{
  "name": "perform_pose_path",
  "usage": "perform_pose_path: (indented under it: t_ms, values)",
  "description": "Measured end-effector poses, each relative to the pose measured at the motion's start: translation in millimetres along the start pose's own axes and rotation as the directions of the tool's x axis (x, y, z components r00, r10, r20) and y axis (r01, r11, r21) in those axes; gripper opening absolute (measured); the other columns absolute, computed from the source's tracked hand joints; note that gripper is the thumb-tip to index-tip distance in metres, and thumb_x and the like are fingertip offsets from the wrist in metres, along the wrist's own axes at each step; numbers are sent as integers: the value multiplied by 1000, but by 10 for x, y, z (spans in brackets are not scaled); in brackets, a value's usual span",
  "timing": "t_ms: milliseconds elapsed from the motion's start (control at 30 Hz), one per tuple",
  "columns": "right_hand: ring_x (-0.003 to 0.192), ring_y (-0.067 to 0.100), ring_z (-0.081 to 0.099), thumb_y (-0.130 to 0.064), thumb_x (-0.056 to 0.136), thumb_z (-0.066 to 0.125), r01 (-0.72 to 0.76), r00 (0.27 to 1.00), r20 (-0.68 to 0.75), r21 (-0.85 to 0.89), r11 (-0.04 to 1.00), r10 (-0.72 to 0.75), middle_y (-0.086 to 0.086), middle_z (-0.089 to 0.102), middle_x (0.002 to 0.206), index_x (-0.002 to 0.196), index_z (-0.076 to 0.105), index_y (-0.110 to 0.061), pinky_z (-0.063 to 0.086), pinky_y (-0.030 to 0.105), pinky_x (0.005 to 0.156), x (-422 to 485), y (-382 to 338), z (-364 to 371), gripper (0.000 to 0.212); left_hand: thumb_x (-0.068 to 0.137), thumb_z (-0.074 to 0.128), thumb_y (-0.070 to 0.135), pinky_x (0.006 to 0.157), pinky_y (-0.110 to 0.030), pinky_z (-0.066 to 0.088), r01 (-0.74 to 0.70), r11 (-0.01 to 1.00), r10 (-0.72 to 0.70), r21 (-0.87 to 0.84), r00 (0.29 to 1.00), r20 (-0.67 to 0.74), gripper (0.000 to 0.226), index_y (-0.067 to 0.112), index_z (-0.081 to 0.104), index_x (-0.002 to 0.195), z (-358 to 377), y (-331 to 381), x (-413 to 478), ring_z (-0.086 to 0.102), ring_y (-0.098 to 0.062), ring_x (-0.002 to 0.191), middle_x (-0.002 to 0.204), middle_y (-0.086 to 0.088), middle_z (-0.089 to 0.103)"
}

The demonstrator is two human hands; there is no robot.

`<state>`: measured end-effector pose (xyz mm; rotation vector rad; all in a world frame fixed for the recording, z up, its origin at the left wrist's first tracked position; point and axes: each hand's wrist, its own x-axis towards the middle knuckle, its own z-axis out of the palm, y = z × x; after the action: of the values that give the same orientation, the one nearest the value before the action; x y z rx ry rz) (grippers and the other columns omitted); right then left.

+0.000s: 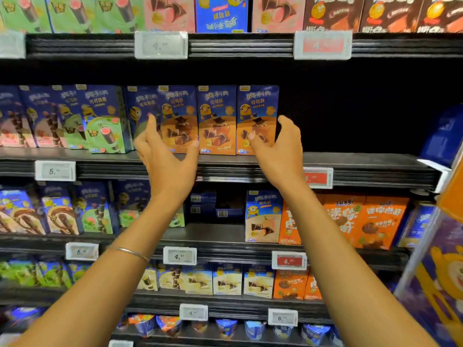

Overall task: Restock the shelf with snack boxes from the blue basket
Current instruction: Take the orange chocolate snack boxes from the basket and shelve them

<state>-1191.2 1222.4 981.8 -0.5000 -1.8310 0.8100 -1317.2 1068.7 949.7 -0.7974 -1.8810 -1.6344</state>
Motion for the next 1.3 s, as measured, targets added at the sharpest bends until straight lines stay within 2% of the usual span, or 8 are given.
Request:
perform_pose_path:
  t_ms: [200, 367, 500, 667, 867, 1067, 1233, 1300]
  values:
    - [111, 12, 62, -17, 97, 61, 141, 964, -257, 305, 942, -61, -7, 64, 118, 121, 62, -17, 53, 25, 87, -1054, 141, 109, 24, 100, 69, 24, 92, -18, 50, 25, 985, -30, -168, 999, -26, 42, 24, 54, 139, -465, -347, -812, 59, -6, 120, 138, 0, 55]
    - [83, 5, 64, -8, 99, 62, -298, 954, 69, 290, 909, 290, -12, 69, 91, 103, 68, -23, 49, 14, 69, -2463, 643, 497, 17, 100, 69, 7, 79, -23, 53, 415, 903, -383, -114, 895, 230, 22, 27, 70, 111, -922, -1222, -2231, 67, -7, 89, 100, 15, 73]
    - [78, 15, 59, -5, 100, 59, -679, 695, 370, 53, 733, 617, 4, 67, 87, 96, 68, -8, 48, 22, 69, -3781, 1165, 817, 11, 100, 66, -1, 83, -51, 57, 789, 610, -762, 75, 557, 331, 18, 17, 70, 97, -1327, -2040, -3378, 70, -35, 87, 90, -18, 74]
    - [87, 30, 65, 5, 95, 60, -910, 271, 358, -207, 359, 894, 22, 69, 92, 97, 70, 4, 50, 31, 72, -5383, 1739, 950, 10, 99, 67, -1, 80, -45, 55, 932, 206, -946, 300, 110, 306, 10, -5, 72, 107, -2028, -2845, -4664, 70, -32, 85, 95, -22, 75]
    - [82, 26, 59, -16, 99, 58, -905, 1, 279, -408, 120, 960, 14, 65, 89, 97, 67, -6, 52, 39, 77, -6749, 2547, 1213, 13, 102, 56, -5, 83, -46, 38, 898, 27, -945, 440, -121, 304, 32, -19, 54, 131, -2410, -3620, -5892, 56, -50, 87, 106, -43, 61]
    - [89, 20, 60, -19, 99, 57, -891, -143, 343, -453, 30, 928, 4, 63, 95, 95, 62, -19, 54, 43, 92, -7853, 3656, 1794, 7, 104, 55, -4, 44, -19, 44, 917, -63, -955, 394, -169, 242, 10, 5, 55, 109, -2006, -4582, -6965, 53, -23, 69, 84, -8, 58]
    - [65, 19, 58, -27, 105, 53, -958, -267, 283, -184, -221, 921, 6, 61, 79, 107, 58, -16, 40, 30, 61, -8840, 4517, 2299, 13, 104, 61, 10, 66, -27, 55, 923, -174, -915, 342, -280, 291, 15, 15, 68, 91, -1647, -5362, -7860, 69, -5, 66, 74, 6, 73]
    - [56, 22, 57, -30, 107, 42, -923, -384, 330, -101, -372, 863, 12, 60, 70, 89, 55, -15, 39, 26, 55, -9212, 4845, 2418, 27, 106, 58, 19, 79, -38, 57, 901, -333, -851, 278, -414, 322, 17, 10, 71, 102, -1507, -5667, -8229, 72, -20, 80, 89, -7, 75]
